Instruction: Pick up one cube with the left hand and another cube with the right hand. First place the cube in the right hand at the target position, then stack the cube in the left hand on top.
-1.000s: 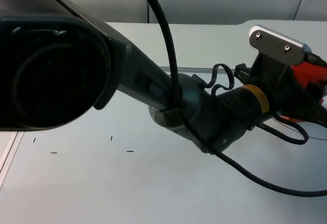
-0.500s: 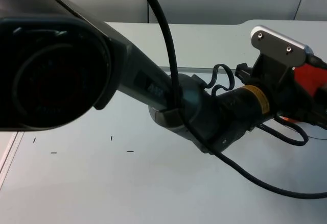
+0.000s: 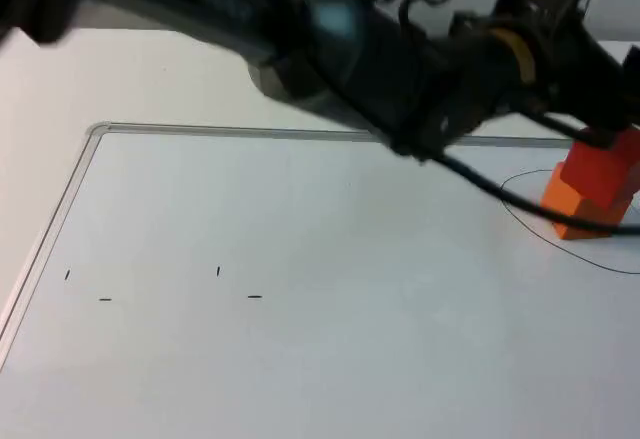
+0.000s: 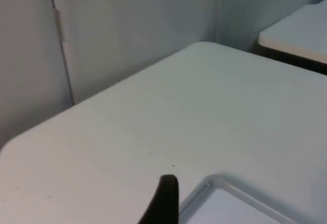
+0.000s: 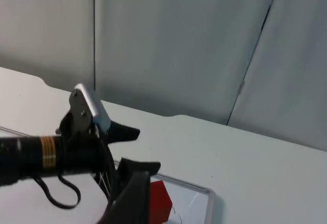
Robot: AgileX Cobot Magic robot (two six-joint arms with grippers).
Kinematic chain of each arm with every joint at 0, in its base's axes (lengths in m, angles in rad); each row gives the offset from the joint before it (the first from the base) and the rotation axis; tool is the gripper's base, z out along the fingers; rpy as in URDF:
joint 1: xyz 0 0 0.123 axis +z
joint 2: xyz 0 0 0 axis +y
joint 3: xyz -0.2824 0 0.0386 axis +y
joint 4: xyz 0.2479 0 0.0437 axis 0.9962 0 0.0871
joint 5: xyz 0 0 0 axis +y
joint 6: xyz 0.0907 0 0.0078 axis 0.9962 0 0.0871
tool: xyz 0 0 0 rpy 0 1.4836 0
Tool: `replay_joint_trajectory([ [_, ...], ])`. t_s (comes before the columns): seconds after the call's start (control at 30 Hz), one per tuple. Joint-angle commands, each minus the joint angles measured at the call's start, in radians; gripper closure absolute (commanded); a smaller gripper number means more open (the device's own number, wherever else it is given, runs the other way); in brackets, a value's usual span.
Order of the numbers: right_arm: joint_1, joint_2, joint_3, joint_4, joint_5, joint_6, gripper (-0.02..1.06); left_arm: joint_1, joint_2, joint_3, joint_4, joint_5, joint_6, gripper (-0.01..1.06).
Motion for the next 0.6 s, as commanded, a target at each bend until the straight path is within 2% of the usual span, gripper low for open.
replay_joint_trajectory([
  [0.0,0.003,-0.001,0.003,-0.007,-0.021,-0.004,0.0,0.015,-0.087,-0.001,0.004,0.107,0.022,0.25],
  [0.1,0.003,-0.001,0.003,-0.005,-0.036,-0.004,0.0,0.021,-0.214,-0.001,0.009,0.229,0.022,0.25],
  [0.13,0.003,-0.001,0.003,-0.005,-0.036,-0.004,0.0,0.021,-0.214,-0.001,0.009,0.229,0.022,0.25],
  [0.23,0.003,-0.001,0.003,-0.003,-0.044,-0.004,0.0,0.021,-0.367,-0.001,0.016,0.398,0.022,0.25],
  [0.27,0.003,-0.001,0.003,-0.003,-0.044,-0.004,0.0,0.021,-0.367,-0.001,0.016,0.398,0.022,0.25],
  [0.3,0.003,-0.001,0.003,0.001,-0.043,-0.004,0.0,0.018,-0.413,-0.001,0.016,0.458,0.022,0.25],
  [0.37,0.003,-0.001,0.003,0.013,-0.043,-0.004,0.0,0.017,-0.521,-0.001,0.02,0.632,0.03,0.25],
  [0.43,0.003,-0.001,0.003,0.02,-0.049,-0.006,0.0,0.015,-0.639,-0.001,0.022,0.868,0.076,0.25],
  [0.47,0.003,-0.001,0.003,0.02,-0.049,-0.006,0.0,0.015,-0.639,-0.001,0.022,0.868,0.076,0.25],
  [0.57,0.003,-0.001,0.003,0.054,-0.053,-0.032,0.0,0.015,-0.752,0.009,0.016,1.151,0.126,0.25],
])
